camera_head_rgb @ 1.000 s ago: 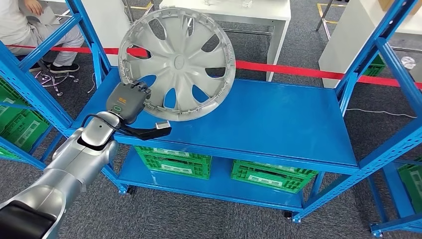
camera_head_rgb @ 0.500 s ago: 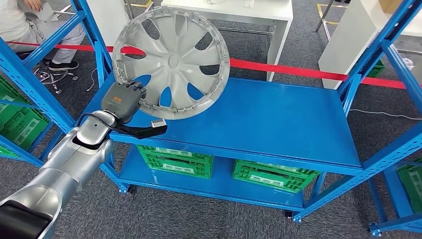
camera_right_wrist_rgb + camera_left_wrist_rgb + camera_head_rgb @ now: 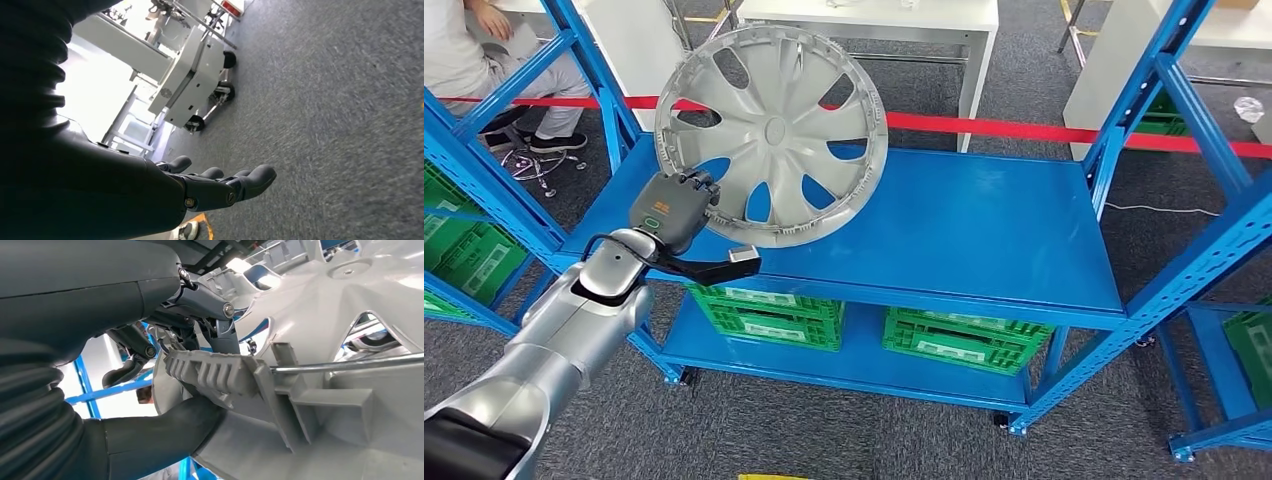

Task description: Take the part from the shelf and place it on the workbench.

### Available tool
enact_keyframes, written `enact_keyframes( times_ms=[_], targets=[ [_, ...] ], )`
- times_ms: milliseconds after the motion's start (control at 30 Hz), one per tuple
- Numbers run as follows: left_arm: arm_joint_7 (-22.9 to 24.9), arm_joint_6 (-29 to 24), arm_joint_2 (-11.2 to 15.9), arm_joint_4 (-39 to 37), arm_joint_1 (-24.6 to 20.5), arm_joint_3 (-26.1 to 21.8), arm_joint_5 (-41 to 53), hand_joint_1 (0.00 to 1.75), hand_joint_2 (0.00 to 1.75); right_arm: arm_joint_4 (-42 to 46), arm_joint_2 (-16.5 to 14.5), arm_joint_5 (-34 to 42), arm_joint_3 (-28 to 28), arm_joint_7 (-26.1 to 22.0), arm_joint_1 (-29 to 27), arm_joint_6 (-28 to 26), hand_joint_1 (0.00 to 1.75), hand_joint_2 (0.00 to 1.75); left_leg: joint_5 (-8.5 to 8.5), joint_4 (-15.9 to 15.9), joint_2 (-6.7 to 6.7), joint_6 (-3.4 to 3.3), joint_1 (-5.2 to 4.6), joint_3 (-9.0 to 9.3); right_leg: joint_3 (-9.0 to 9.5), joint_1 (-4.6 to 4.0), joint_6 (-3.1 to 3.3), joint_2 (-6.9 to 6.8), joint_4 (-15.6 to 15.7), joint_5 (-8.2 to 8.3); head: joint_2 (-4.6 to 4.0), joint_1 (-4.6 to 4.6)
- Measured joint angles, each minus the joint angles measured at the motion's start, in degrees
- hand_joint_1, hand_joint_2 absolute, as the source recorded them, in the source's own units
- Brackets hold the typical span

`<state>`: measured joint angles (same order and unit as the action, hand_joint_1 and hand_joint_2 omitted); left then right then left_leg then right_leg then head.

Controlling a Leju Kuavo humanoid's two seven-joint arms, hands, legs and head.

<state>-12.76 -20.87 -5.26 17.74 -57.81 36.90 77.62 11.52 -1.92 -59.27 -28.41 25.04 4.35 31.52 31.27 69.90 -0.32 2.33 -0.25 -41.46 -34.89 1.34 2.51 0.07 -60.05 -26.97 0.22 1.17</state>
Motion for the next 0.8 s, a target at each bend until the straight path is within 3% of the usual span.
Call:
enact_keyframes(
  times_ms=[33, 67, 100, 167, 233, 300, 367, 400, 467, 533, 567, 600, 667, 733, 800],
  targets=[
    [-0.3, 0.1, 0.0, 0.0, 0.1, 0.0, -0.2, 1.75, 1.75, 0.0, 0.0, 0.0, 0.0, 0.0, 0.0, 0.0, 0.00, 1.75, 1.64, 3.3, 0.01, 0.24, 0.14, -0.73, -0.51, -0.01, 0.00, 0.00, 0.0, 0.39, 0.00, 0.01],
    [-0.6, 0.1, 0.0, 0.0, 0.2, 0.0, -0.4, 1.75, 1.75, 0.0, 0.0, 0.0, 0.0, 0.1, 0.0, 0.0, 0.00, 1.75, 2.19, 5.1, 0.01, 0.36, 0.24, -0.71, -1.02, -0.02, -0.03, 0.00, -0.1, 0.78, 0.00, 0.01],
    [-0.8, 0.2, 0.0, 0.0, 0.3, 0.0, -0.5, 1.75, 1.75, 0.0, 0.0, 0.0, 0.0, 0.1, 0.0, 0.0, 0.00, 1.75, 1.70, 4.8, 0.01, 0.35, 0.29, 0.34, -1.56, -0.01, -0.10, 0.01, -0.1, 1.17, 0.00, 0.02],
    [-1.2, 0.4, 0.0, 0.2, 0.4, 0.1, -0.7, 1.75, 1.75, 0.0, 0.0, 0.0, 0.0, 0.1, 0.0, 0.0, 0.00, 1.75, -0.72, -1.6, -0.02, 0.04, 0.33, 5.35, -2.43, -0.01, -0.36, 0.08, -0.2, 1.93, 0.00, 0.01],
    [-1.3, 0.5, 0.0, 0.5, 0.3, 0.1, -0.9, 1.75, 1.75, 0.0, 0.0, 0.0, 0.0, 0.0, 0.0, 0.0, 0.00, 1.75, -1.62, -8.9, -0.13, -0.49, 0.08, 10.31, -2.98, -0.05, -0.90, 0.13, -0.1, 2.70, 0.00, -0.01],
    [-1.3, 0.5, 0.1, 0.7, 0.2, 0.1, -1.3, 1.75, 1.75, 0.0, 0.0, -0.2, 0.0, -0.2, 0.0, 0.0, 0.00, 1.75, -1.66, -11.4, -0.23, -1.09, -0.31, 11.50, -3.24, 0.02, -1.62, 0.14, 0.3, 3.67, 0.00, -0.01],
    [-1.4, 0.5, 0.4, 0.8, 0.3, 0.1, -1.9, 1.75, 1.75, 0.0, 0.0, -0.5, 0.0, -0.6, -0.2, 0.0, 0.00, 1.75, -2.82, -11.9, -0.10, -1.92, -0.28, 10.86, -3.50, 0.03, -2.32, 0.19, 0.7, 4.29, 0.00, -0.01],
    [-1.5, 0.5, 0.5, 0.8, 0.3, 0.1, -2.1, 1.75, 1.75, 0.0, 0.0, -0.6, 0.0, -0.7, -0.2, 0.0, 0.00, 1.75, -3.51, -12.3, 0.01, -2.44, -0.15, 10.47, -3.90, -0.03, -2.56, 0.19, 0.2, 3.51, 0.00, -0.05],
    [-1.6, 0.4, 0.7, 0.9, 0.4, 0.1, -2.5, 1.75, 1.75, 0.0, 0.0, -0.7, 0.0, -1.0, -0.3, 0.0, 0.00, 1.75, -4.91, -12.7, 0.22, -3.25, 0.04, 9.29, -5.62, -0.05, -2.78, 0.16, -4.4, -0.96, 0.00, -0.11],
    [-1.7, 0.4, 1.0, 0.9, 0.6, 0.1, -2.6, 1.75, 1.75, 0.0, 0.1, -0.8, 0.0, -1.2, -0.3, 0.0, 0.00, 1.75, -6.04, -12.5, 0.26, -3.65, -0.09, 7.59, -7.64, -0.11, -2.93, 0.16, -11.9, -5.65, 0.00, -0.13],
    [-1.7, 0.4, 1.1, 0.9, 0.8, 0.1, -2.7, 1.75, 1.75, 0.0, 0.1, -0.9, 0.0, -1.2, -0.3, 0.0, 0.00, 1.75, -6.57, -12.3, 0.27, -3.68, -0.17, 6.73, -7.93, -0.15, -2.97, 0.16, -14.5, -6.43, 0.00, -0.13],
    [-1.8, 0.4, 1.3, 0.9, 1.0, 0.1, -2.9, 1.75, 1.75, 0.0, 0.2, -1.0, 0.0, -1.3, -0.3, 0.0, 0.00, 1.75, -7.08, -12.1, 0.28, -3.66, -0.22, 5.85, -7.32, -0.17, -2.96, 0.16, -15.3, -5.98, 0.00, -0.13],
    [-2.0, 0.4, 1.6, 0.9, 1.3, 0.1, -3.4, 1.75, 1.75, 0.0, 0.3, -1.2, 0.0, -1.3, -0.2, 0.0, 0.00, 1.75, -8.00, -11.4, 0.27, -3.42, -0.24, 4.13, -3.11, -0.19, -2.77, 0.12, -10.9, -3.42, 0.00, -0.14],
    [-2.3, 0.5, 2.0, 1.1, 1.5, 0.1, -4.3, 1.75, 1.75, 0.0, 0.3, -1.4, 0.0, -1.6, -0.1, 0.0, 0.00, 1.75, -8.76, -10.7, 0.23, -2.88, -0.34, 2.70, 1.95, -0.40, -2.32, 0.08, -3.8, -3.16, 0.00, -0.11],
    [-2.4, 0.7, 2.4, 1.4, 1.5, 0.1, -5.1, 1.75, 1.75, 0.0, 0.3, -1.6, 0.0, -1.9, 0.0, 0.0, 0.00, 1.75, -9.49, -10.4, 0.23, -2.19, -0.37, 2.13, 3.67, -0.74, -1.76, 0.14, -0.5, -4.03, 0.00, -0.11]
  ],
)
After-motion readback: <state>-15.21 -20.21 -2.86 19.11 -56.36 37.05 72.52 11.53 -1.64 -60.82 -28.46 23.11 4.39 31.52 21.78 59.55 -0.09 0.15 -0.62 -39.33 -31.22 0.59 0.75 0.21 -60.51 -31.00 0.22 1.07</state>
